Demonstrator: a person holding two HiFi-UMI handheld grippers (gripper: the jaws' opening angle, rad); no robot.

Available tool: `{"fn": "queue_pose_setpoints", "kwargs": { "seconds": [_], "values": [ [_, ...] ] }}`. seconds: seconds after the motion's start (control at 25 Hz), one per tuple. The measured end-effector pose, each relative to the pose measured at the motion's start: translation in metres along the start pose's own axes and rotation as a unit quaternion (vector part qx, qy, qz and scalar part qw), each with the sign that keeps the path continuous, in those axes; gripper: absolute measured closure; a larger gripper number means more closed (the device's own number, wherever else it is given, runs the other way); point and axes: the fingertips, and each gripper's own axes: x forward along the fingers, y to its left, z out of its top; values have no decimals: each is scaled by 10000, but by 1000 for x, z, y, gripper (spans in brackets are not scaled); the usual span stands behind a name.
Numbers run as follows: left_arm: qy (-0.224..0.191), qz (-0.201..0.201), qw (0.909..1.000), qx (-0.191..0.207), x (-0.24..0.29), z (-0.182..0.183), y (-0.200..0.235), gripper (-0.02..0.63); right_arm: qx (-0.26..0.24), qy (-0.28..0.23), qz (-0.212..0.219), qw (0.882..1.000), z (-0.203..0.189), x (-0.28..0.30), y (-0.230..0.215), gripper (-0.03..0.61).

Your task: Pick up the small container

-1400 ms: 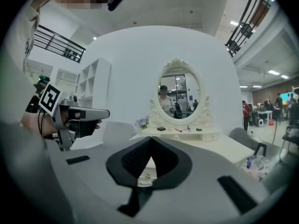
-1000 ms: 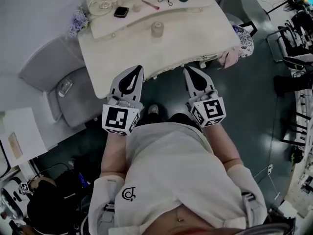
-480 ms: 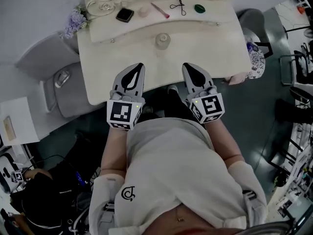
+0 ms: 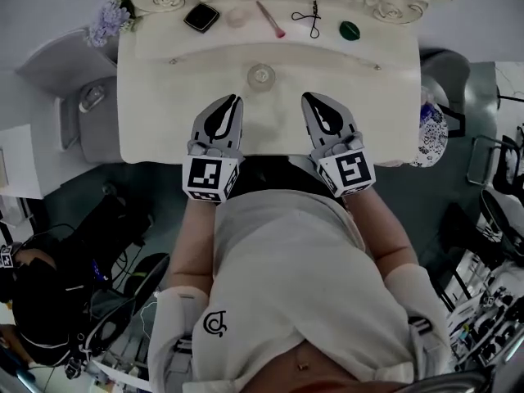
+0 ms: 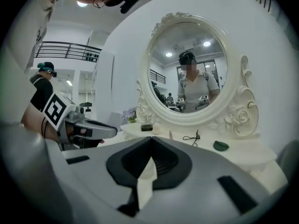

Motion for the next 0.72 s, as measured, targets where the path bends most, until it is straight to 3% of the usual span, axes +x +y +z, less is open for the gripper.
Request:
{"fn": "queue_pose_setpoints", "kwargs": {
  "seconds": [0.16, 0.32, 0.48, 0.72],
  "values": [
    [308, 143, 9994, 31, 32, -38, -5, 358, 192, 118, 76, 9997, -22, 12, -25, 572],
    [410, 418, 9981, 212, 58, -58, -4, 233, 320, 353, 146, 9988, -44, 19, -40, 572],
    [577, 513, 9965, 319, 82, -76, -3, 184, 263, 430, 47, 9987, -54, 25, -57, 572],
    [758, 307, 9958, 402, 114, -93, -4, 170, 354, 371, -155, 9986, -56, 32, -80, 572]
  ]
}}
